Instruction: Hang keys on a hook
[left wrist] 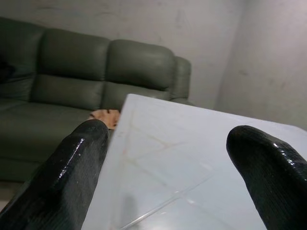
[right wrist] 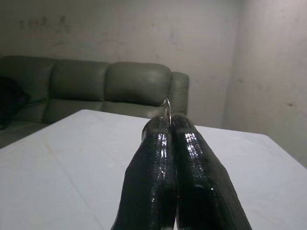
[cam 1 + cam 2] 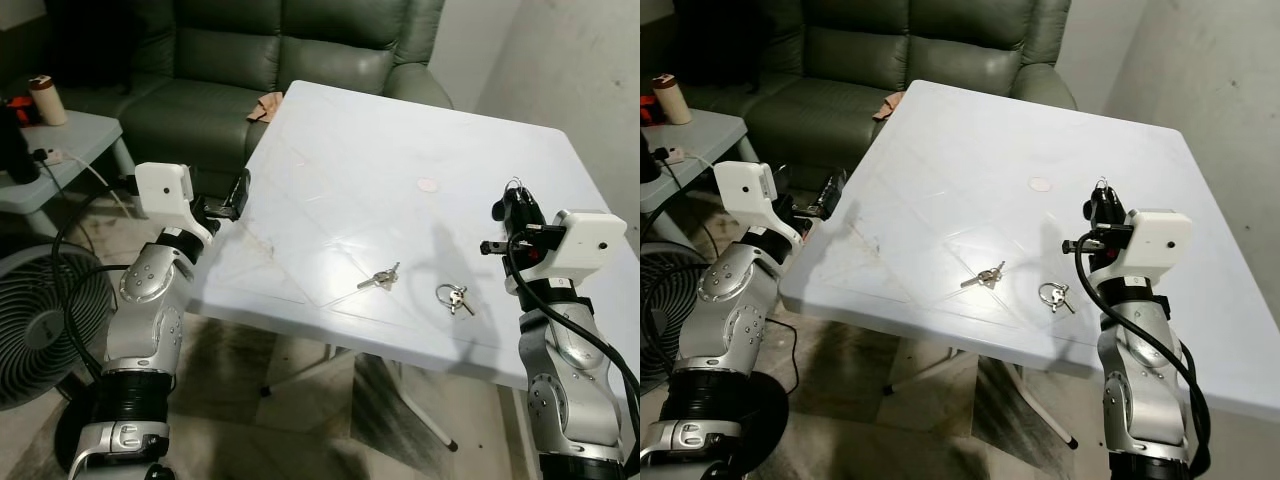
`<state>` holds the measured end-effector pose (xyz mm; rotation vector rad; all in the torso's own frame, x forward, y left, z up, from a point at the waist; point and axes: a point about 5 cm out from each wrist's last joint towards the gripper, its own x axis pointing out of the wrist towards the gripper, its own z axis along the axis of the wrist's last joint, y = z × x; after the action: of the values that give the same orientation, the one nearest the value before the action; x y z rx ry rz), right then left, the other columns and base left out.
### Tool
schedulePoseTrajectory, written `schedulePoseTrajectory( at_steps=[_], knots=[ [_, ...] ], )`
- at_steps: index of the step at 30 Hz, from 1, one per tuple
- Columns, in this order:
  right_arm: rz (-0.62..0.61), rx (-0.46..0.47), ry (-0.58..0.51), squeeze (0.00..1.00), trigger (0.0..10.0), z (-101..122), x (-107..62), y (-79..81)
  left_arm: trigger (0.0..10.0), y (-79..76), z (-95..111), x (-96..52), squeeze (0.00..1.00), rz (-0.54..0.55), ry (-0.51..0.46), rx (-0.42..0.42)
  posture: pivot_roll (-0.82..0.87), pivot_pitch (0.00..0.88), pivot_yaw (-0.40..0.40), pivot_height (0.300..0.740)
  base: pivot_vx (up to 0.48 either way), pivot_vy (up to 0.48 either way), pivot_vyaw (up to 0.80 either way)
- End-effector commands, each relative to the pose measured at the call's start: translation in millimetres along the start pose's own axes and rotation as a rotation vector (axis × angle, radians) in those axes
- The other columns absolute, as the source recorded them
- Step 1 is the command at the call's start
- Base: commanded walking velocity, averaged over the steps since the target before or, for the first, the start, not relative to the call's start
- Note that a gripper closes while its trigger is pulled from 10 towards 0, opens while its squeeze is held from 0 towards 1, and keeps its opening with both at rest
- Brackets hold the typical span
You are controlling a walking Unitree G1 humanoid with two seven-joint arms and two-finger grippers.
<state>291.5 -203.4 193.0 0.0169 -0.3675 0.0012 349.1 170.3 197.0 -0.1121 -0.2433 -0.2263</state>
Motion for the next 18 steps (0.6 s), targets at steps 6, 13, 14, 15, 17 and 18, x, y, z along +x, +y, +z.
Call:
schedulePoseTrajectory(
  at_steps=[6,13,14,15,17,18],
  knots=[
    [-0.007,-0.028,0.024,0.0,10.0,-3.1,1.8,-0.3,10.0,-2.8,2.1,6.0,0.0,0.001,-0.007,0.041,0.01,0.027,-0.062,0.74,0.0,0.0,-0.76],
    [0.003,-0.056,0.031,0.0,10.0,-4.0,3.5,0.9,10.0,-6.6,-0.9,7.3,0.0,-0.005,-0.001,0.026,0.01,0.023,-0.062,0.74,0.0,0.0,-0.76],
    [0.003,-0.057,0.031,0.0,10.0,-4.0,3.6,0.9,10.0,-7.0,-0.9,7.4,0.0,-0.006,-0.001,0.026,0.01,0.023,-0.062,0.74,0.0,0.0,-0.76],
    [0.0,-0.051,0.032,0.0,10.0,-4.2,3.5,0.8,10.0,-7.5,-1.1,7.5,0.0,-0.007,-0.002,0.024,0.01,0.023,-0.062,0.74,0.0,0.0,-0.76],
    [-0.001,-0.049,0.034,0.0,10.0,-4.6,3.7,0.8,10.0,-7.9,-1.6,7.8,0.0,-0.008,-0.003,0.023,0.01,0.017,-0.065,0.74,0.0,0.0,-0.76],
    [-0.001,-0.05,0.034,0.0,10.0,-5.0,3.9,0.6,10.0,-7.9,-2.2,8.3,0.0,-0.007,-0.003,0.023,0.01,0.017,-0.065,0.74,0.0,0.0,-0.76]
  ],
)
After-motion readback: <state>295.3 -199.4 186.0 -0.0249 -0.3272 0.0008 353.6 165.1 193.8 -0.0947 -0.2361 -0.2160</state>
